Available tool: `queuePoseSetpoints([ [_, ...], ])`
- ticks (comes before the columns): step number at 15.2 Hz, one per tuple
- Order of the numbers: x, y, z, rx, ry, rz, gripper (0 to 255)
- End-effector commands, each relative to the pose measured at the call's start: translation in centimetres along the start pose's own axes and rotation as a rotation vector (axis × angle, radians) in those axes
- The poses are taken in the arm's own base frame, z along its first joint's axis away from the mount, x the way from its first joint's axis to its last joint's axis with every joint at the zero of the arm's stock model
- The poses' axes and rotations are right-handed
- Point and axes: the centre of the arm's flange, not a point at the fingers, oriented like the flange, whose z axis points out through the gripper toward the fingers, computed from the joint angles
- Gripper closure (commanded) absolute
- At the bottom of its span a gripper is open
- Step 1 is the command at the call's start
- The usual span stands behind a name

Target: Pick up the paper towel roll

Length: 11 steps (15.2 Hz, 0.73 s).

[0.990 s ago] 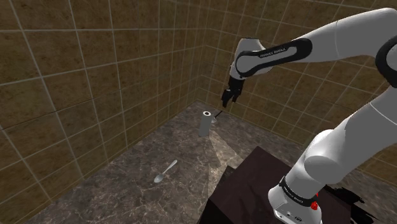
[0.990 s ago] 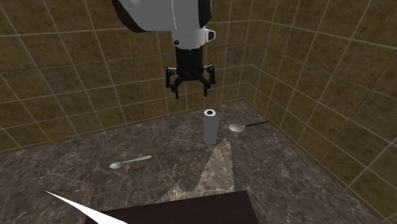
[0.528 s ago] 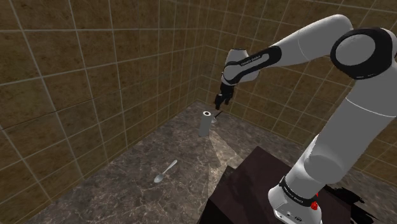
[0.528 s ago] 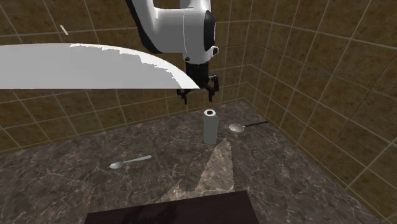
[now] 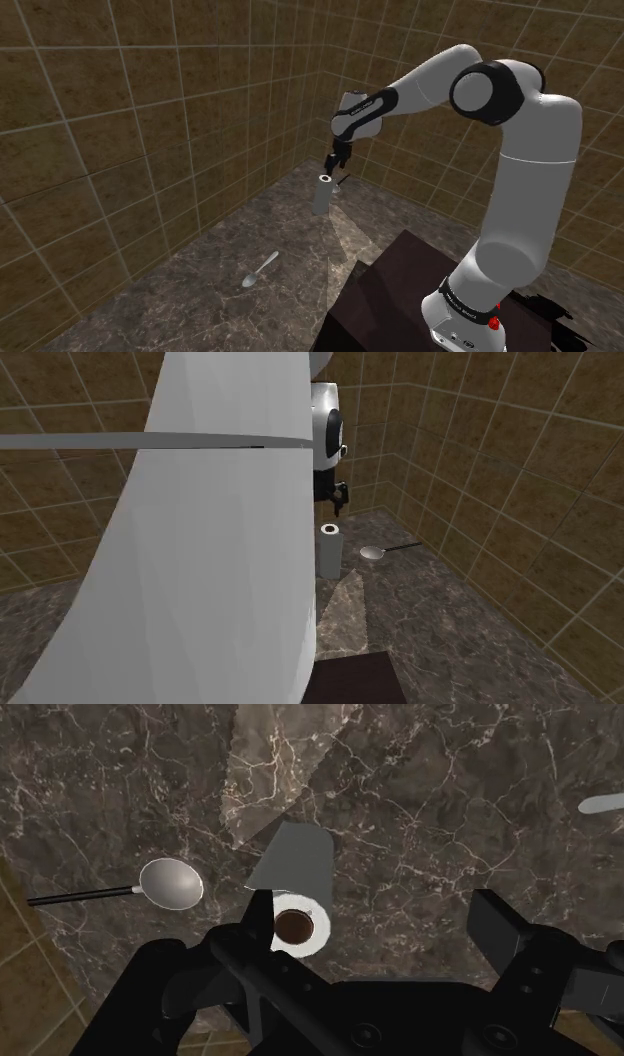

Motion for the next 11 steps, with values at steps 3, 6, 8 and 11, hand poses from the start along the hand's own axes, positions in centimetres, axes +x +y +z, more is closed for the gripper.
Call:
queuePoseSetpoints([
  [3, 3.2, 1.8, 3.6, -0.005, 0.004, -0.017, 0],
  [6, 5.7, 3.1, 6.3, -0.009, 0.006, -0.029, 0],
  [8, 7.4, 3.9, 8.1, -0.011, 0.008, -0.038, 0],
  [11, 8.4, 4.3, 9.6, -0.013, 0.009, -0.042, 0],
])
